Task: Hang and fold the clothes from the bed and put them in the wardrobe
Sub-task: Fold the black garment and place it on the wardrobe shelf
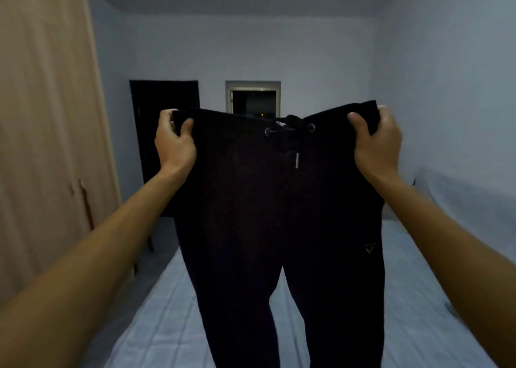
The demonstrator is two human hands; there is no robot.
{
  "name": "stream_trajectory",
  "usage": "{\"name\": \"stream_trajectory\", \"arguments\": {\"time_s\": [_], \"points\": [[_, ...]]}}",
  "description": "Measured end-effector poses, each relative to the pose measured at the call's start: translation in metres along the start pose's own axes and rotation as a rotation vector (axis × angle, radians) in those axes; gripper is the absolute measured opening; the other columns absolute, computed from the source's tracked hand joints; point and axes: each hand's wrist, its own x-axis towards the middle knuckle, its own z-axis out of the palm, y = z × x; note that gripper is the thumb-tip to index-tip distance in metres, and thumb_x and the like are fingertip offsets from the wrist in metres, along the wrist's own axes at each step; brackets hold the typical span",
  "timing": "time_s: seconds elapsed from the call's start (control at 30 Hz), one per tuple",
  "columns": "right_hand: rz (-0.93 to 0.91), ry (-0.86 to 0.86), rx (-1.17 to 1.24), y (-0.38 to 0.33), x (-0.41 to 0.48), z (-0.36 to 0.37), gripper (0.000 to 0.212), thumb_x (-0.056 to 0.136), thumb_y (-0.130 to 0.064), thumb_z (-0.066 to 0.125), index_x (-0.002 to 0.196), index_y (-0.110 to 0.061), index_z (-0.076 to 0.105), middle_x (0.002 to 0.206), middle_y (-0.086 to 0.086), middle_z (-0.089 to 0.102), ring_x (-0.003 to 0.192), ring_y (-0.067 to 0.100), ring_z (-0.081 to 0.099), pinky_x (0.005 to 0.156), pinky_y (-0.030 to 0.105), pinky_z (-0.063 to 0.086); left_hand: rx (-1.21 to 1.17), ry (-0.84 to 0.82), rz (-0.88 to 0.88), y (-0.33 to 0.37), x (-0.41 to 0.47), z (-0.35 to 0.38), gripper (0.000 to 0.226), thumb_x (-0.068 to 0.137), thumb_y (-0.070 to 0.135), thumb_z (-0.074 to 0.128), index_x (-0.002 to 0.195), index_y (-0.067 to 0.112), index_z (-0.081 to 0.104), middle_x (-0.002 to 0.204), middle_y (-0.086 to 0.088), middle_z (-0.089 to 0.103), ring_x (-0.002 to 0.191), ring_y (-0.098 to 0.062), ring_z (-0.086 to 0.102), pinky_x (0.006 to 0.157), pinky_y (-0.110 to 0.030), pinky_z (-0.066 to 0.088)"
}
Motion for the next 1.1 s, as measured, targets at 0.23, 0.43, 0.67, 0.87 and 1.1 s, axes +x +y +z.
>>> {"name": "stream_trajectory", "arguments": {"time_s": [0.23,0.43,0.67,0.87,1.1], "points": [[0.106,-0.142,-0.105,0.041,-0.033,0.010,0.038,0.090,-0.046,0.057,0.100,-0.009,0.054,0.089,-0.005,0.061,0.082,0.001,0.058,0.074,0.010,0.045,0.005,-0.092,-0.127,-0.044,-0.031,0.005,0.007,0.096,0.021,0.051,0.102,0.024,0.049,0.096,-0.005,0.060,0.084,-0.015,0.060,0.070,-0.025,0.054],[0.220,-0.170,-0.062,0.102,-0.058,0.044,0.031,0.090,-0.046,0.057,0.082,-0.017,0.052,0.078,-0.003,0.056,0.069,0.001,0.052,0.065,0.020,0.044,0.034,-0.159,-0.174,-0.097,-0.046,0.021,0.006,0.098,0.018,0.049,0.101,0.024,0.048,0.093,-0.003,0.060,0.080,-0.011,0.060,0.062,-0.017,0.050],[0.370,-0.208,0.023,0.191,-0.099,0.082,0.026,0.092,-0.039,0.058,0.087,-0.015,0.050,0.074,-0.015,0.051,0.063,-0.011,0.050,0.060,0.008,0.040,0.183,-0.207,-0.291,-0.183,-0.072,0.053,0.002,0.098,0.018,0.047,0.099,0.020,0.046,0.093,-0.003,0.058,0.079,-0.012,0.059,0.066,-0.023,0.053],[0.525,-0.301,0.007,0.284,-0.146,0.117,0.019,0.092,-0.032,0.059,0.090,-0.016,0.052,0.075,-0.015,0.052,0.065,-0.012,0.051,0.062,0.007,0.040,0.345,-0.210,-0.438,-0.267,-0.113,0.082,0.007,0.096,0.017,0.053,0.097,0.018,0.046,0.085,0.006,0.056,0.072,-0.002,0.054,0.059,-0.011,0.045],[0.734,-0.379,-0.004,0.353,-0.203,0.137,0.018,0.093,-0.032,0.058,0.089,-0.016,0.054,0.077,-0.013,0.055,0.066,-0.007,0.053,0.061,0.011,0.042,0.404,-0.324,-0.573,-0.341,-0.168,0.091,0.007,0.096,0.013,0.050,0.096,0.013,0.043,0.079,0.006,0.049,0.066,-0.001,0.049,0.060,-0.015,0.044]]}}
